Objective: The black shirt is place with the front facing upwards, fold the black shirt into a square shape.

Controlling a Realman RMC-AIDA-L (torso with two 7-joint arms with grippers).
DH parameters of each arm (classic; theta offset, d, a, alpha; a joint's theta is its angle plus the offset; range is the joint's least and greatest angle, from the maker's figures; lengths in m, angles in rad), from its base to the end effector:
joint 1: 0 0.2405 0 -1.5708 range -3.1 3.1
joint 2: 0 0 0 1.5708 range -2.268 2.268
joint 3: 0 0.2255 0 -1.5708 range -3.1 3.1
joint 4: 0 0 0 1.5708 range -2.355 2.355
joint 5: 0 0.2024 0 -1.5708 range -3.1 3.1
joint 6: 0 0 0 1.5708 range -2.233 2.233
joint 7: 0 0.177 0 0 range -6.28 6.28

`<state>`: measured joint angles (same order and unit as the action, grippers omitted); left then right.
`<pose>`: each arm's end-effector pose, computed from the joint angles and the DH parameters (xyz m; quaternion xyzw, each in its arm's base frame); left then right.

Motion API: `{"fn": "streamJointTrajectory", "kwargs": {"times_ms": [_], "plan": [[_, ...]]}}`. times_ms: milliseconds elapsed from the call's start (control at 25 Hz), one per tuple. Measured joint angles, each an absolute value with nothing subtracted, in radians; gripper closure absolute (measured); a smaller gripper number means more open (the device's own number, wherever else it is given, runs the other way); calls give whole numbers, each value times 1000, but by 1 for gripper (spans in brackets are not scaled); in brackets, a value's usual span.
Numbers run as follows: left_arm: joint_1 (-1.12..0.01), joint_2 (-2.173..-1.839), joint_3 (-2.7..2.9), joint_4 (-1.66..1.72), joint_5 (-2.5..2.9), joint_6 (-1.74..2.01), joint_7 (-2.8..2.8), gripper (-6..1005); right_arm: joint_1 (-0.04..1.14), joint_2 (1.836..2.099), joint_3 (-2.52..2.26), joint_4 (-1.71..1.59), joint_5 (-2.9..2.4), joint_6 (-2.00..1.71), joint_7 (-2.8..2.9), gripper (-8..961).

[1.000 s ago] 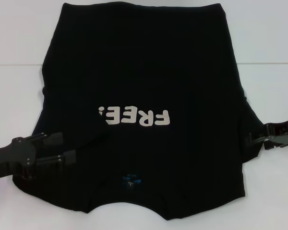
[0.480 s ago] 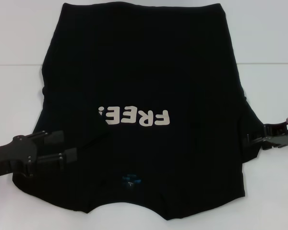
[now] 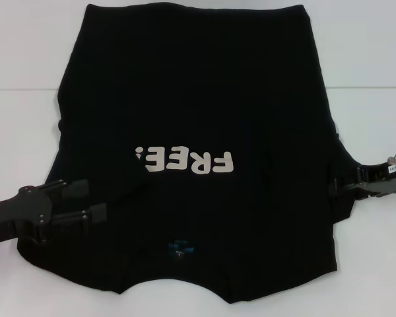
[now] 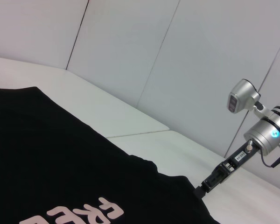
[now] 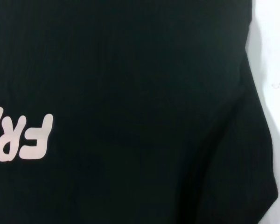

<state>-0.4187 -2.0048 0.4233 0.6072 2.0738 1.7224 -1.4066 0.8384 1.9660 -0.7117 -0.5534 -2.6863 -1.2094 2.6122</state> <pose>-0.2711 0.2875 0.0333 -0.8939 -0.3016 -0.2905 0.1602 0.2696 0.3947 0.0018 -0.7488 0.6253 -0.0254 0.2183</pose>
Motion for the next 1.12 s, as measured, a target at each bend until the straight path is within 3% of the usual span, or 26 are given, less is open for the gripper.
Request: {"fn": "streamJointTrajectory", "kwargs": {"times_ms": [680, 880, 1000, 1120], "plan": [[-419, -2005, 423, 606, 2074, 1721, -1407, 153, 839, 1967, -730, -569, -2691, -1183, 2611, 313], [-419, -2005, 423, 606, 2074, 1721, -1407, 153, 838, 1967, -756, -569, -2692, -1171, 2620, 552], [-419, -2005, 423, 606, 2074, 1721, -1407, 153, 839, 1966, -759, -569, -2692, -1166, 2621, 767], [-419, -2005, 423, 606, 2074, 1721, -1407, 153, 839, 1966, -759, -569, -2692, -1163, 2621, 871]]}}
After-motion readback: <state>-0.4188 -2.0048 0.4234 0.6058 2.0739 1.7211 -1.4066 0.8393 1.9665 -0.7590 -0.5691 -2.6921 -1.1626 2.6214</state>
